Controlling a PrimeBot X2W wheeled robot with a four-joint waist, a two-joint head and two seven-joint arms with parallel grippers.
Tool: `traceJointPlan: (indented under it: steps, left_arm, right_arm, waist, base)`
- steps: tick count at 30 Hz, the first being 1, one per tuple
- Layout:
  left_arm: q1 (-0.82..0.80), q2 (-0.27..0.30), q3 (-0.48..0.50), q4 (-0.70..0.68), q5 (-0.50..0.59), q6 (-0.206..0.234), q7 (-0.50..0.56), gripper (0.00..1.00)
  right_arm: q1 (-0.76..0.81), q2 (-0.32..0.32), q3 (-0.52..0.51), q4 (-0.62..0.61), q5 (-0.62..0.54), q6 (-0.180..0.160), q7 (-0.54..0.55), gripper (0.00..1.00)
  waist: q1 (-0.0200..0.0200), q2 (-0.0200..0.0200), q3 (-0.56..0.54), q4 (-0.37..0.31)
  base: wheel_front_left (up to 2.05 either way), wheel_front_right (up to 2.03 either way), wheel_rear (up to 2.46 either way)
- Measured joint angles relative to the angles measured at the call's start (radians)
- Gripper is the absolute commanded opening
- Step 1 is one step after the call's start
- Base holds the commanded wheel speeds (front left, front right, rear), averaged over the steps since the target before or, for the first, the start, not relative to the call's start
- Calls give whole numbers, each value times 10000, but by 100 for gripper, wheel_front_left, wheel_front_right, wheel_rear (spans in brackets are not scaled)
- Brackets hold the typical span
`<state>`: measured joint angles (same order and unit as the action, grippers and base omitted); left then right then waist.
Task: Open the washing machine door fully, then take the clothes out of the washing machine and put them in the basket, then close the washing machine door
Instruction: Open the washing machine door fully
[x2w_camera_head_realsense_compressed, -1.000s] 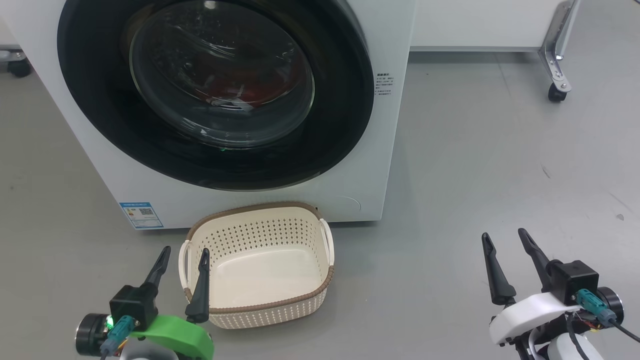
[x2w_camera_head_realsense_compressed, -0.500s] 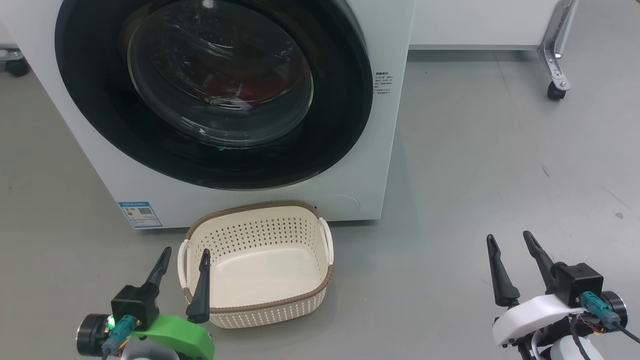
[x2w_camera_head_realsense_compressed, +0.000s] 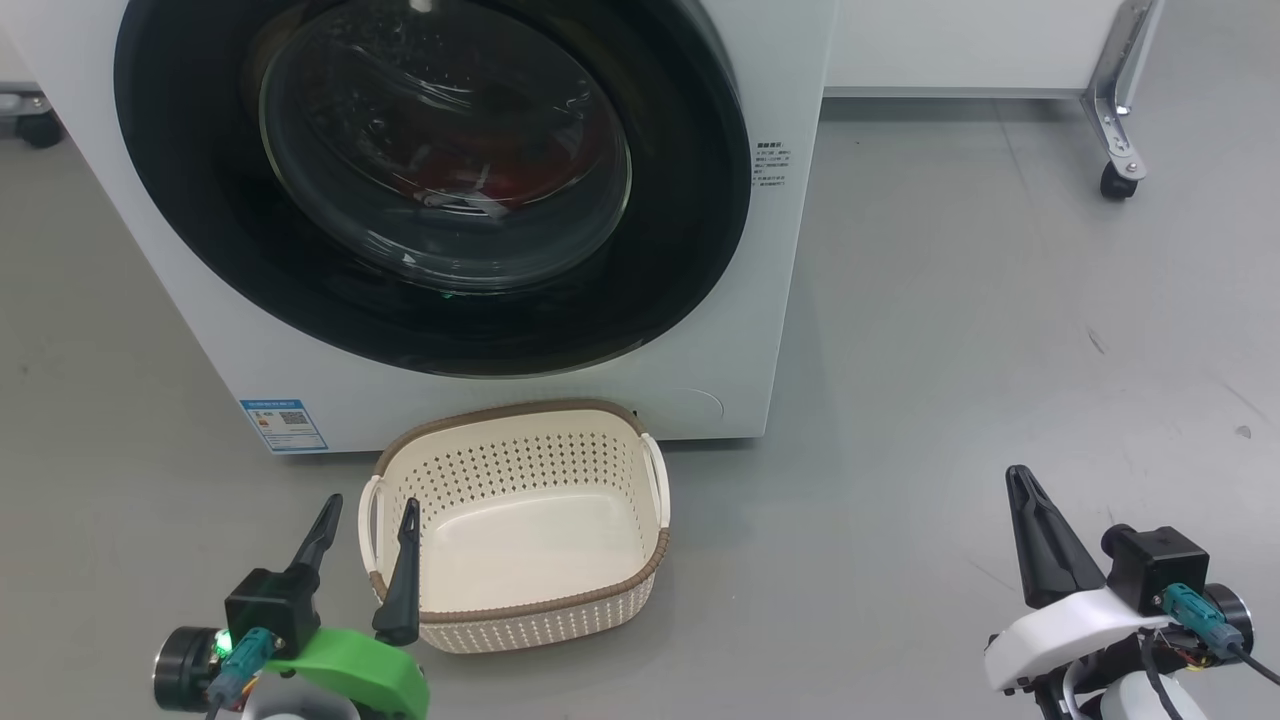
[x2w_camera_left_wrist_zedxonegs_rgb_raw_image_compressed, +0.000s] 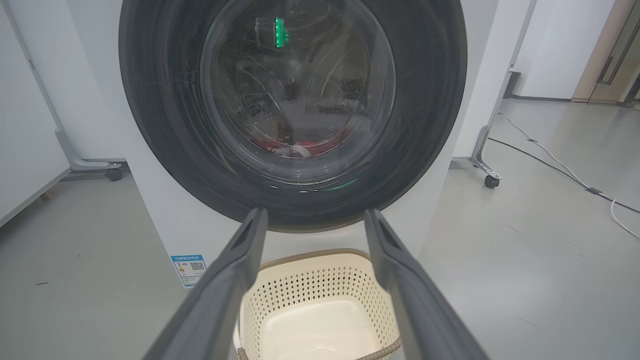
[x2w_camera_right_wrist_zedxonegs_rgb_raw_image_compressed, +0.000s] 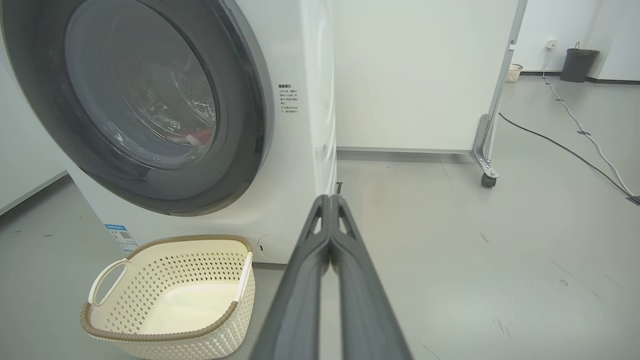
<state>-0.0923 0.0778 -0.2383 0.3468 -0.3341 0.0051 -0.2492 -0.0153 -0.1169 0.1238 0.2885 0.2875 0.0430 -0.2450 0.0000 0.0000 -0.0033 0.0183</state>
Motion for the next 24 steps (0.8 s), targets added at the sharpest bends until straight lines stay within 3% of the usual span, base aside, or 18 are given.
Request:
traceJointPlan:
  steps: [9,16,24]
  left_arm:
    - [-88,-33,0,12,21,2,0,100]
    - [-264,-82,-25,-102,31,2,0,100]
    - [-551,-121,-33,-477,98,2,-2,100]
  right_arm:
    - [-5,268,-180,113,295,244,-69,0]
    - [-74,800,-1104,88,2755,554,-71,0]
    - [-854,834,-1661,148,6188,736,366,0]
  waist:
    - [0,0,58,62]
    - [0,0,287,160]
    - [0,0,791,279]
  base:
    - [0,0,0]
    - [0,0,0]
    - [0,0,0]
